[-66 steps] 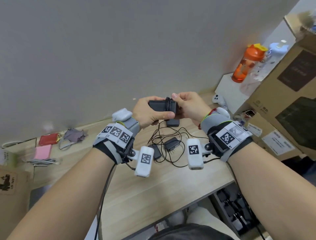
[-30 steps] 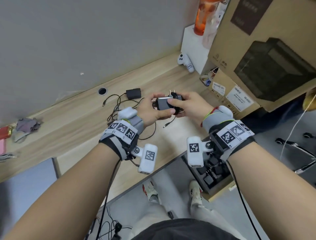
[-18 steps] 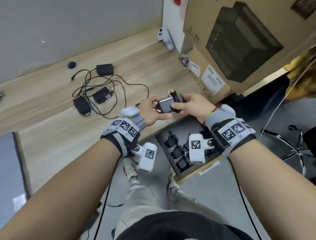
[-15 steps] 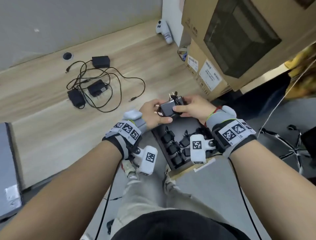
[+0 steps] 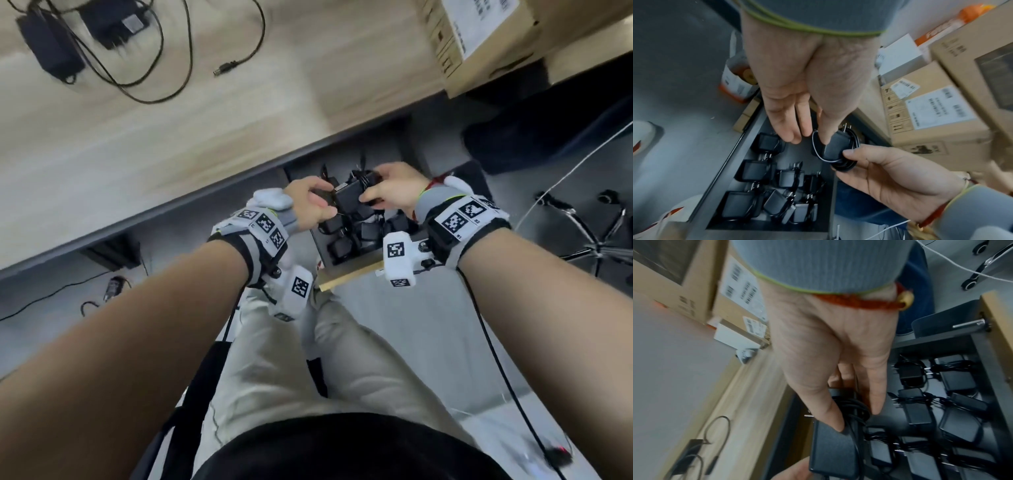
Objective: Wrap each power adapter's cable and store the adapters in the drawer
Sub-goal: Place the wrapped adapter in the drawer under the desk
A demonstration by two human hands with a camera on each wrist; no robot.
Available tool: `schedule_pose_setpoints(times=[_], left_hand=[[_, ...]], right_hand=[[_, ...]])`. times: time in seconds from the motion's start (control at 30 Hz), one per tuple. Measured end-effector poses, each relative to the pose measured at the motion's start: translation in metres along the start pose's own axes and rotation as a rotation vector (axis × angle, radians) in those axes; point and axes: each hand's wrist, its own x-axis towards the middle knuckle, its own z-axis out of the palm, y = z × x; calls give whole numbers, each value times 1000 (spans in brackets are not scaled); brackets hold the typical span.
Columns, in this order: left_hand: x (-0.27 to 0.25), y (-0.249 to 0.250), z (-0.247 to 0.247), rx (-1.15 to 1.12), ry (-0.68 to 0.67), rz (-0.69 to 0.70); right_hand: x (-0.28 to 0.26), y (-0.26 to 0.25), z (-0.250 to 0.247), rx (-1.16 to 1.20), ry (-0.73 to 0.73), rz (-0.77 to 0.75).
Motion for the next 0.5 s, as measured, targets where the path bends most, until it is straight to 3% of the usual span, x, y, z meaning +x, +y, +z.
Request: schedule_pose_setpoints(times=[0.27, 0.5], left_hand=[[52, -56, 24, 35, 56, -40], [92, -90, 34, 250, 137, -34]], right_hand=[[81, 46, 7, -45, 110, 70], [143, 63, 8, -210, 234, 35]])
